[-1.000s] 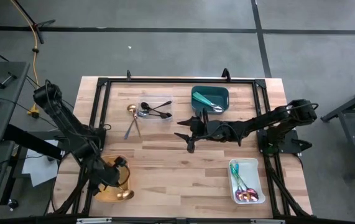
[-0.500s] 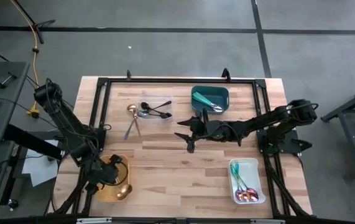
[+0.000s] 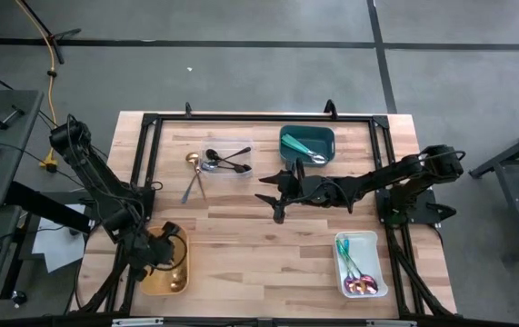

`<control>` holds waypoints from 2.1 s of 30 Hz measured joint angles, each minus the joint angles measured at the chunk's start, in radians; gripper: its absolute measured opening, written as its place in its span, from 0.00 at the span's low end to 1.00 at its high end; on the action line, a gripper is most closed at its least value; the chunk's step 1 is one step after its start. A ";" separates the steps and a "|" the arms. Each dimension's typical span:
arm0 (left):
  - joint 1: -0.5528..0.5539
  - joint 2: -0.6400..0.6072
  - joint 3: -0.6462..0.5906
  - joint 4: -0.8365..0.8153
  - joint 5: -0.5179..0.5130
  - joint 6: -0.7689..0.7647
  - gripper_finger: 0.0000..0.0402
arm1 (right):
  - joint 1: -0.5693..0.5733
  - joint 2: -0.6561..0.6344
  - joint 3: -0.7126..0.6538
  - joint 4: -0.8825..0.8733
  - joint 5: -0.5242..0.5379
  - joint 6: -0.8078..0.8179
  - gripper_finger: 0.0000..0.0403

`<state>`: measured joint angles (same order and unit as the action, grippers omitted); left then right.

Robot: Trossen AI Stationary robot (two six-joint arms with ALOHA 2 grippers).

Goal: Sort silverware by color (type)
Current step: Adjust the yellow bin, then put the gold spoon into the yellow bin

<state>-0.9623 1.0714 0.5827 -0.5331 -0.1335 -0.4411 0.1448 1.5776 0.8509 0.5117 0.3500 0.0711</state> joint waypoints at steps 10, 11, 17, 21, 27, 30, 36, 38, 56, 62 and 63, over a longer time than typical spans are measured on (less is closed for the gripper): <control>0.000 0.000 0.005 0.008 -0.139 0.177 0.12 | 0.000 0.000 0.000 0.000 0.000 -0.008 0.55; 0.000 0.000 0.013 0.009 -0.139 0.182 0.12 | 0.000 0.000 0.000 0.000 0.000 -0.008 0.55; 0.000 0.000 0.084 0.009 -0.140 0.159 0.12 | 0.000 0.000 0.000 0.000 0.001 -0.011 0.55; 0.023 0.010 0.097 0.004 -0.160 0.073 0.10 | 0.000 0.000 0.000 0.000 0.001 -0.011 0.55; 0.114 0.094 0.097 -0.092 -0.103 -0.084 0.01 | 0.000 0.000 0.000 0.000 0.002 -0.001 0.55; 0.150 0.157 0.097 -0.110 -0.046 -0.108 0.01 | 0.000 0.000 0.000 0.000 0.005 -0.001 0.55; 0.186 0.266 0.097 -0.110 -0.025 -0.116 0.00 | 0.000 0.000 0.000 -0.005 0.005 0.000 0.55; 0.194 0.289 0.097 -0.110 -0.025 -0.124 0.00 | 0.000 0.000 0.000 -0.008 0.005 -0.001 0.55; 0.208 0.274 0.112 -0.027 -0.025 -0.056 0.00 | 0.000 0.000 0.000 -0.014 -0.002 -0.001 0.55; 0.243 0.183 0.222 -0.203 -0.043 0.019 0.00 | 0.000 0.000 0.000 -0.014 -0.001 -0.008 0.55; 0.250 0.169 0.238 -0.215 -0.051 0.047 0.00 | 0.000 0.000 0.000 -0.014 -0.001 -0.008 0.55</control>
<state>-0.7118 1.2405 0.8203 -0.7477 -0.1843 -0.3938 0.1444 1.5776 0.8505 0.4973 0.3489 0.0635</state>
